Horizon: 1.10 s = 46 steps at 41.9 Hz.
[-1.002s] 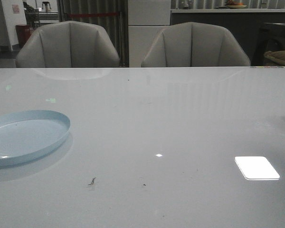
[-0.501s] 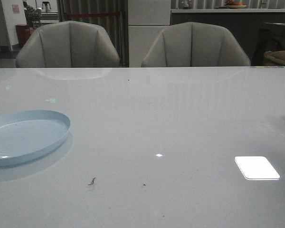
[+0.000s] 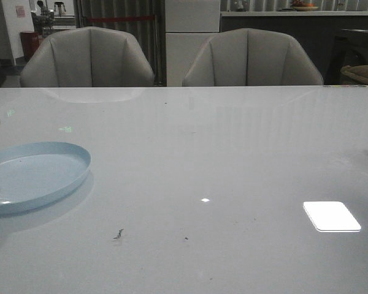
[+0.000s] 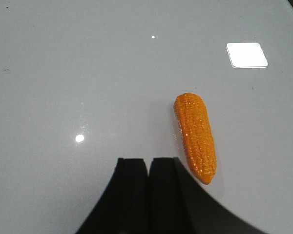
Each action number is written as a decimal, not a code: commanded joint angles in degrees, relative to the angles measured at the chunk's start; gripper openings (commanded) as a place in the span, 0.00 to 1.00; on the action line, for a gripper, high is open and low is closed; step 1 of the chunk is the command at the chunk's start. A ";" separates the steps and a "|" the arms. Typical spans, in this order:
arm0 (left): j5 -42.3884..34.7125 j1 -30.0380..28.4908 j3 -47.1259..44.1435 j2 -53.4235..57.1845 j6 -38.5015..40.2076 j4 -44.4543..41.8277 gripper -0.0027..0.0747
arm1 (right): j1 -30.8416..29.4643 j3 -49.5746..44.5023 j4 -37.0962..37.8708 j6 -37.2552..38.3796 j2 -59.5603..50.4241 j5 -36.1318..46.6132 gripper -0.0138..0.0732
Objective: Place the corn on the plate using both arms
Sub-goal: 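Grasp the rim of the light blue plate with the left gripper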
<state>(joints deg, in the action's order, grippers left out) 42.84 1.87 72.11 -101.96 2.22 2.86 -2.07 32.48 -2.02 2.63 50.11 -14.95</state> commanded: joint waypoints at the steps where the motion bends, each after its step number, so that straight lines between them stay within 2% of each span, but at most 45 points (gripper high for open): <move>1: 0.34 -0.11 3.12 -0.60 0.77 0.59 0.69 | -0.06 1.73 -0.14 -0.18 -0.17 4.31 0.24; 13: 1.52 -0.11 3.09 -4.92 0.77 0.59 0.69 | -0.06 1.73 -0.14 -0.18 -0.17 4.31 0.24; 16: 1.65 -0.11 3.09 -5.49 1.04 0.59 0.66 | -0.06 1.73 -0.14 -0.18 -0.17 4.31 0.24; 27: 2.39 -0.11 3.09 -6.49 1.48 0.59 0.27 | -0.06 1.73 -0.14 -0.18 -0.17 4.31 0.24; 32: 2.61 -0.11 3.09 -6.49 1.48 0.59 0.15 | -0.06 1.73 -0.14 -0.18 -0.17 4.31 0.24; 46: 3.86 -0.11 5.00 -6.49 1.48 0.19 0.15 | -0.06 1.73 -0.14 -0.18 -0.17 4.31 0.24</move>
<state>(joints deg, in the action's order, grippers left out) 46.55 1.87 74.30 -111.04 3.18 2.97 -2.07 32.48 -2.02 2.63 50.11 -14.95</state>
